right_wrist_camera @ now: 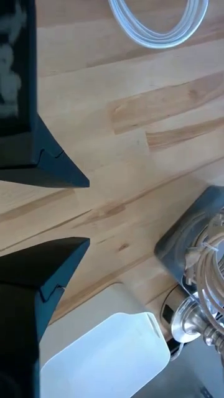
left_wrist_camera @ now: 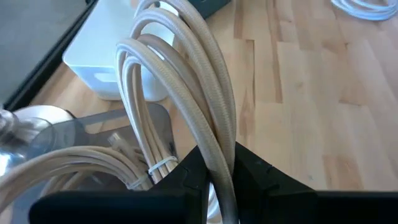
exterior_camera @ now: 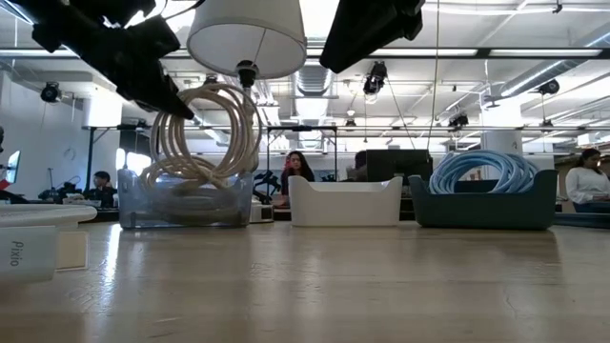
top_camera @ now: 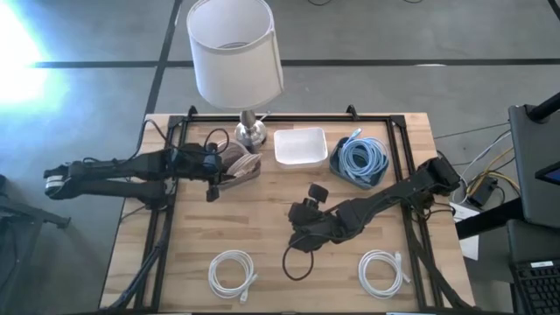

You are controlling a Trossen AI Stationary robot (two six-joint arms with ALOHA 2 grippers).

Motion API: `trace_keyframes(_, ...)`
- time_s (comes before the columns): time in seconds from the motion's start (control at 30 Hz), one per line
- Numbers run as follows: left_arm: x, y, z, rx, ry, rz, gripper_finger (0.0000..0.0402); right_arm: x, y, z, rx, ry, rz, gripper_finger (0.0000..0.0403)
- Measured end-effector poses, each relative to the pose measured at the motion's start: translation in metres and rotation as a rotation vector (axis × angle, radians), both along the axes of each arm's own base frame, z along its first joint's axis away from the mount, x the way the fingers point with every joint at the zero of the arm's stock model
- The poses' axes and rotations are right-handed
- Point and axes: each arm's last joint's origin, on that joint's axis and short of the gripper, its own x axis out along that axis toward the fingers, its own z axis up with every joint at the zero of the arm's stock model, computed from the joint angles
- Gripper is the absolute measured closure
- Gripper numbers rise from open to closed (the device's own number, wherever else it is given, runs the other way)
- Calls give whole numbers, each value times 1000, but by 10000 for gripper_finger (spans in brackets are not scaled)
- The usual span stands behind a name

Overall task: Sort HDMI cables
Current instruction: Put the brown hdmi cable into the black bin

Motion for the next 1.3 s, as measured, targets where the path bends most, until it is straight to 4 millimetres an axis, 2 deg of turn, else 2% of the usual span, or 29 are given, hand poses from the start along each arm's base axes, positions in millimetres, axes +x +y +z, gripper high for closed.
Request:
trace_keyframes(0.47,-2,0,-16,-119,10,79,345,-4,-2,-14,-15,37,0,265)
trace_keyframes(0.73,-3,3,-18,-60,25,178,299,-2,-1,-13,-1,7,1,269)
trace_keyframes(0.97,-13,5,-29,14,182,301,262,-2,0,-13,5,9,5,257)
trace_keyframes(1.13,-19,6,-34,39,261,355,253,-2,2,-14,78,32,37,249)
trace_keyframes(1.3,-19,6,-32,39,260,356,254,-2,4,-15,177,37,26,245)
